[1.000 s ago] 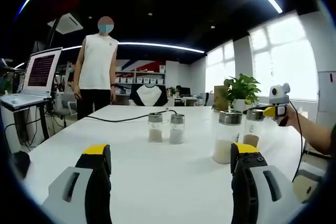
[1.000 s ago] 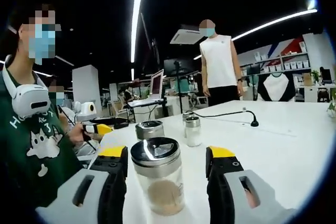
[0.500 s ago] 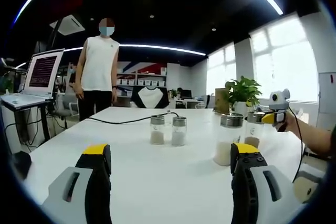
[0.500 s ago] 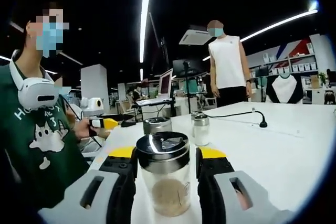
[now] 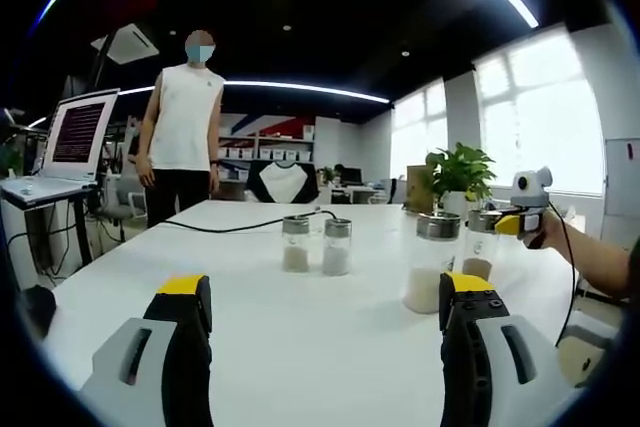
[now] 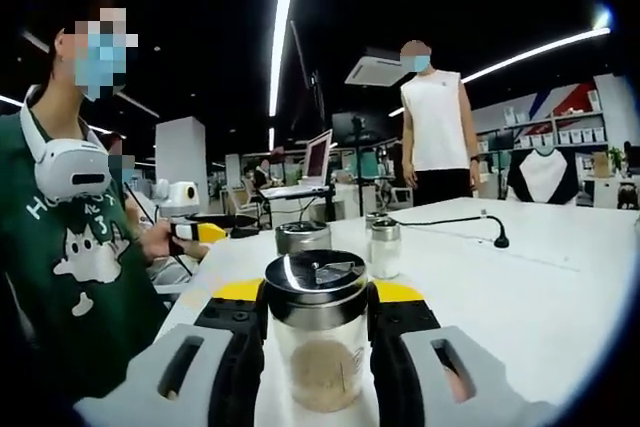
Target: Rotate the seasoning bottle until the label or dispensing opening points toward the visible target arrow and the bottle remains upright within the marked orientation range
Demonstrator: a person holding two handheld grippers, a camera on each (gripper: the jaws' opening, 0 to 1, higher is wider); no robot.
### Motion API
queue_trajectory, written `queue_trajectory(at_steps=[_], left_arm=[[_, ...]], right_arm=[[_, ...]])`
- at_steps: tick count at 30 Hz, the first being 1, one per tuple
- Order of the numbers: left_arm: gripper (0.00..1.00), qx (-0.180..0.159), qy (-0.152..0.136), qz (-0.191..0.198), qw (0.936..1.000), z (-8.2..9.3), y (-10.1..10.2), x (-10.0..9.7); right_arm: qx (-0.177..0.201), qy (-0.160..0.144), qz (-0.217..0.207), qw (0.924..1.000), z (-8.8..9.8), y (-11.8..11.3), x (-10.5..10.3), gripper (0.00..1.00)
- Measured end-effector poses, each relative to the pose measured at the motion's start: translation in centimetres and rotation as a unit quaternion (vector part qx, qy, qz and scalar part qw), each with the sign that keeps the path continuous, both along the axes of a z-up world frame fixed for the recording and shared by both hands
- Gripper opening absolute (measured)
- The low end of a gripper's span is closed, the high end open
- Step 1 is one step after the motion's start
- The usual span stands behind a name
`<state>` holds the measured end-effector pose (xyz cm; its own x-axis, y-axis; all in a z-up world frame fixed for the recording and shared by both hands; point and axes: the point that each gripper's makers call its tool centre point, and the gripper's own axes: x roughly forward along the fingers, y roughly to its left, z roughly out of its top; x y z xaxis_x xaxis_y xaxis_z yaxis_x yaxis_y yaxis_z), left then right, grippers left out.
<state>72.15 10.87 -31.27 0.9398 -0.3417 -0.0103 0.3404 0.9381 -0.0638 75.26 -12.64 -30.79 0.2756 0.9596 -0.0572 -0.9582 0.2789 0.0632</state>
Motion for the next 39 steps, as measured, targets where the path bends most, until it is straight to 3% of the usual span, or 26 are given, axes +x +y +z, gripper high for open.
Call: queue_trajectory(at_steps=[21,39], left_arm=[[1.00,-0.001,-0.005,-0.001,1.0000,0.50,0.01,-0.24],[1.00,0.000,0.004,-0.005,1.0000,-0.11,-0.12,-0.09]], right_arm=[[-0.013,0.002,-0.026,0.9996,0.00,0.51,-0.09,0.38],[-0.017,0.002,-0.087,0.9960,-0.13,0.65,0.15,0.37]])
